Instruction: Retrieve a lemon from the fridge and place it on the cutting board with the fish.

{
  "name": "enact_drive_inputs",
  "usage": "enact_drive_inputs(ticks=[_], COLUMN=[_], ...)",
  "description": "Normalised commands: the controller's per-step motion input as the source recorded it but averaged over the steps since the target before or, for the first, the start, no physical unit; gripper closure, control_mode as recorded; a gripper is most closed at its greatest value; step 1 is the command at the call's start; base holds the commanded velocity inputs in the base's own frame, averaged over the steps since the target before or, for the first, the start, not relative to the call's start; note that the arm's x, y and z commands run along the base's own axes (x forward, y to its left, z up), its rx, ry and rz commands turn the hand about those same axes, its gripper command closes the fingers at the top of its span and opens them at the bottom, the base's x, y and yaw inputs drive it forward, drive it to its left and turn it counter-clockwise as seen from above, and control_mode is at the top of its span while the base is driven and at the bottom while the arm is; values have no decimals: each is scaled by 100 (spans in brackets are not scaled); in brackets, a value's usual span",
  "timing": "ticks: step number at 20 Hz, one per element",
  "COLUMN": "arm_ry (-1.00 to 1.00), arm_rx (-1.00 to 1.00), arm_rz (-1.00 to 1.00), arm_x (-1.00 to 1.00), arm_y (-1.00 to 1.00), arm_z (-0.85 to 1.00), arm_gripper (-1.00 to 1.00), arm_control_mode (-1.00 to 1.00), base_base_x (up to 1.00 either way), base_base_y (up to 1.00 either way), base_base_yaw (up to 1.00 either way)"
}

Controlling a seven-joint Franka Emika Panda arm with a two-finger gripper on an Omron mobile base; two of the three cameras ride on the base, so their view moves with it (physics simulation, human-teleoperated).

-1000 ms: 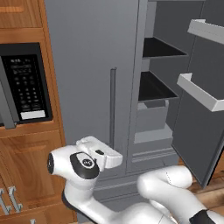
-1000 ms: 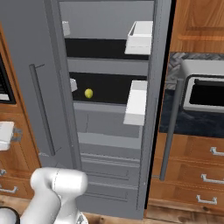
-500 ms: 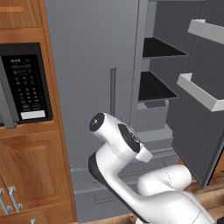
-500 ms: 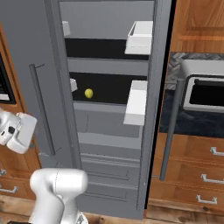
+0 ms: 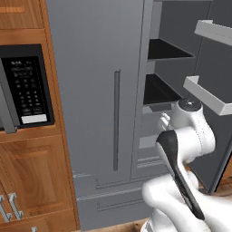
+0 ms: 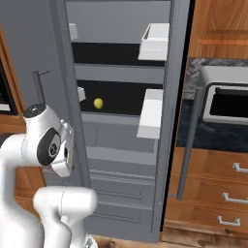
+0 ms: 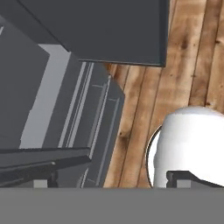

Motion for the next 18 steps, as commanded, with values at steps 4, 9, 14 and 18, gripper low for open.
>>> enact_drive_inputs(ticks=[4, 9, 14, 18], arm_ry=[0, -7, -14, -6], arm_rx=[31, 13, 15, 17], arm_rz=[7, 10, 16, 8], arm_x=[25, 20, 47, 95], arm_y=[-61, -11, 1, -4], arm_z=[0, -11, -33, -32], arm_gripper=[-100, -100, -100, -100], arm_control_mode=[-100, -100, -100, -100], base_base_x=[0, 0, 0, 0], base_base_y=[0, 0, 0, 0], base_base_yaw=[0, 0, 0, 0])
